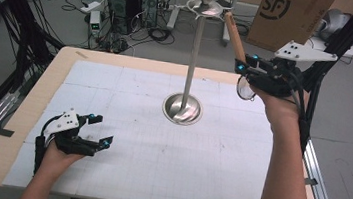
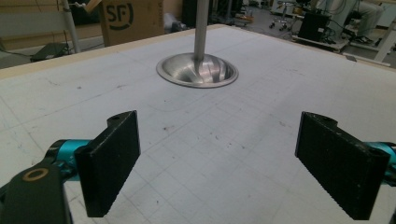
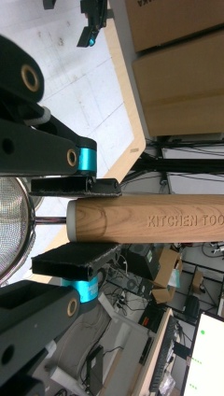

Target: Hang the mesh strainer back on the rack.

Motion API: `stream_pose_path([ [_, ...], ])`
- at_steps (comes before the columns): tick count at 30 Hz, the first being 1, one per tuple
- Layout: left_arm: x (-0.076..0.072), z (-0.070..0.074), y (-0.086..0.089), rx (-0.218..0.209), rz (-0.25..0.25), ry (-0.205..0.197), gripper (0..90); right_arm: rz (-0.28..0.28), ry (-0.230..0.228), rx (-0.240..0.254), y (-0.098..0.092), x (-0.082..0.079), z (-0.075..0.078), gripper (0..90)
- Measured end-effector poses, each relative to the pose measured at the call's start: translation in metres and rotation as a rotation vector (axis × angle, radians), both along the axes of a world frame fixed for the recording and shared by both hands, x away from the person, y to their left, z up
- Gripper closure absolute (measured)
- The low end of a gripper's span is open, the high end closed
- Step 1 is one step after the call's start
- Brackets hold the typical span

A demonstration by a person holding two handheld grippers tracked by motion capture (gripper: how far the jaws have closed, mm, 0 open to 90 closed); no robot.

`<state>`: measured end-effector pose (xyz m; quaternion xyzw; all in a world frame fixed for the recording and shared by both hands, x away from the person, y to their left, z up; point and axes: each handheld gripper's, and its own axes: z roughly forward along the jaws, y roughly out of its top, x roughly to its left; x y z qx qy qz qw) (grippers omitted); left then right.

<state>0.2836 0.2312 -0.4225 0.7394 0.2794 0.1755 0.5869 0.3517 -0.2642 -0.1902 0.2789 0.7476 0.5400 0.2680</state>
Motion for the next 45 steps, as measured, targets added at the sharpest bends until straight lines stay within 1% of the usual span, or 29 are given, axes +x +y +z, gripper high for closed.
stream_pose_path([
  [6, 0.0, 0.0, 0.0, 0.001, 0.001, 0.003, 14.6, -0.001, 0.006, 0.002, 0.001, 0.003, -0.001, 68.3],
  [9, 0.0, 0.0, 0.0, 0.001, -0.001, 0.002, 14.5, 0.011, 0.0, 0.022, 0.0, 0.003, -0.001, 68.3],
  [13, 0.0, 0.0, 0.0, 0.0, -0.001, 0.001, 14.5, 0.008, 0.011, 0.008, 0.003, 0.006, -0.003, 68.3],
  [15, 0.0, 0.0, 0.0, 0.003, 0.001, -0.003, 14.6, 0.01, 0.016, 0.012, 0.004, 0.007, -0.004, 68.3],
  [19, 0.0, 0.0, 0.0, -0.002, 0.001, 0.003, 14.5, 0.01, 0.026, 0.005, 0.008, 0.011, -0.007, 68.3],
  [27, 0.0, 0.0, 0.001, -0.009, 0.001, 0.006, 14.6, 0.015, 0.049, 0.02, 0.014, 0.021, -0.012, 68.3],
  [31, 0.0, 0.0, 0.002, -0.006, 0.003, 0.003, 14.6, 0.019, 0.064, 0.007, 0.02, 0.026, -0.017, 68.2],
  [38, 0.0, 0.001, 0.002, -0.014, 0.003, 0.001, 14.6, 0.021, 0.086, 0.004, 0.029, 0.034, -0.022, 68.2],
  [41, 0.0, 0.001, 0.002, -0.016, 0.001, 0.002, 14.6, 0.019, 0.09, -0.008, 0.032, 0.037, -0.024, 68.2],
  [45, -0.001, 0.001, 0.002, -0.019, 0.001, 0.003, 14.6, 0.022, 0.096, -0.007, 0.034, 0.039, -0.026, 68.2],
])
